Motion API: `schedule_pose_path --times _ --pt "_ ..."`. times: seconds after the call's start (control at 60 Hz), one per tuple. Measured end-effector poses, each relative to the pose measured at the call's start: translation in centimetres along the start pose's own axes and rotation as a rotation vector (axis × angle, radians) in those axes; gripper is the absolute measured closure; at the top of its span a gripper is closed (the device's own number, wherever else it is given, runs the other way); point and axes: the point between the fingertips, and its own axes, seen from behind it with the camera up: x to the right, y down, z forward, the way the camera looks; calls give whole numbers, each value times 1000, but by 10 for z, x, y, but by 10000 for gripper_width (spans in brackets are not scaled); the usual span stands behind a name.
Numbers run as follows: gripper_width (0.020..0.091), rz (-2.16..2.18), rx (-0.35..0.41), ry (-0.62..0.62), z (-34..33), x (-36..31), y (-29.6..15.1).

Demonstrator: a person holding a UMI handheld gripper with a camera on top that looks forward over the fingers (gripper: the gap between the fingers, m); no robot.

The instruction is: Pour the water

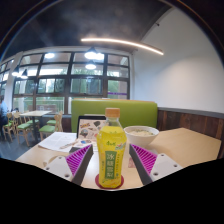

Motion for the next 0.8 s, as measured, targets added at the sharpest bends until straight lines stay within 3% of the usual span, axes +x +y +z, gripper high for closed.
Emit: schedule_pose_path --times 0.5,0.8 --pt "273 38 50 -49 -191 -2 -34" --pt "275 115 90 -23 -250 20 -53"
